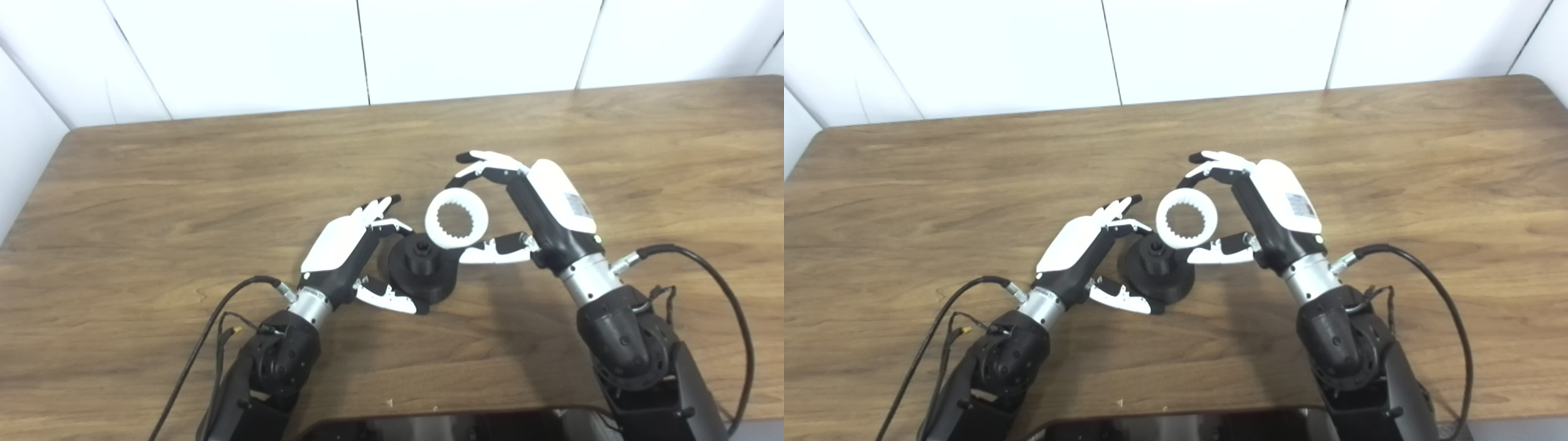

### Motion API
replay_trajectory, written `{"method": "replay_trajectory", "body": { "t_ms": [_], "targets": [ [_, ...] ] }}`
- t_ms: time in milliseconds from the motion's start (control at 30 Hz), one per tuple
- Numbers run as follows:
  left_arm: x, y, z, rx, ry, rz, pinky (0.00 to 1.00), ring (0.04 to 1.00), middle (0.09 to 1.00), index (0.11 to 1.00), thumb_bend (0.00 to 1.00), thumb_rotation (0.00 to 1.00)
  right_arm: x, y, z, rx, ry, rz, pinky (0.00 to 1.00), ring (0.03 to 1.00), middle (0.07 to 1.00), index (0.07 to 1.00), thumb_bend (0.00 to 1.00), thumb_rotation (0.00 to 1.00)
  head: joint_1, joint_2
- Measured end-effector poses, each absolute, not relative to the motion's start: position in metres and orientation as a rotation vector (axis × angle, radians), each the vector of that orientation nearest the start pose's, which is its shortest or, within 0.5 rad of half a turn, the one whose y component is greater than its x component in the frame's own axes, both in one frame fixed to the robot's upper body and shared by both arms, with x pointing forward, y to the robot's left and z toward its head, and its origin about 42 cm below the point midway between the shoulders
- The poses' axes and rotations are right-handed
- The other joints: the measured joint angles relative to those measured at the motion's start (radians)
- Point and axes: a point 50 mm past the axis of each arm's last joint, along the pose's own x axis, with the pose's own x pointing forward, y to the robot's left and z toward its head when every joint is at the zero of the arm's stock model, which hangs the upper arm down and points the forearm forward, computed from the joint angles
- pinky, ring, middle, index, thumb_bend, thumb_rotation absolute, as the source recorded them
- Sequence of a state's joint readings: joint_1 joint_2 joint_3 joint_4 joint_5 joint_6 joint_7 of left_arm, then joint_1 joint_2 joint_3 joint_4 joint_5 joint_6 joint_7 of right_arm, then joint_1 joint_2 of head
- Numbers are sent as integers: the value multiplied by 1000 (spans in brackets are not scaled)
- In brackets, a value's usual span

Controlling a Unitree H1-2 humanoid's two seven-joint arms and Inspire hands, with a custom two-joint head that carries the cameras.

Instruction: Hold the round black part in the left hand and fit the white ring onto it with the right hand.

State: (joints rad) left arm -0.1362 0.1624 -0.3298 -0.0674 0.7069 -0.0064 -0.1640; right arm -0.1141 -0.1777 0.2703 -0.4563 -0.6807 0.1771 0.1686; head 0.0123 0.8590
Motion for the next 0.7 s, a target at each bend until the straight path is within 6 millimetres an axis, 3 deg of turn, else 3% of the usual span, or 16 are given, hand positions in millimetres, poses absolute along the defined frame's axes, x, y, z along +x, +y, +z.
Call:
{"method": "replay_trajectory", "body": {
  "t_ms": [700],
  "targets": [
    [307,155,135,893,-231,-441,1000,1000,1000,602,951,358,281,-145,219,-788,-387,290,898,870,830,490,518,159,12,12]
  ]
}}
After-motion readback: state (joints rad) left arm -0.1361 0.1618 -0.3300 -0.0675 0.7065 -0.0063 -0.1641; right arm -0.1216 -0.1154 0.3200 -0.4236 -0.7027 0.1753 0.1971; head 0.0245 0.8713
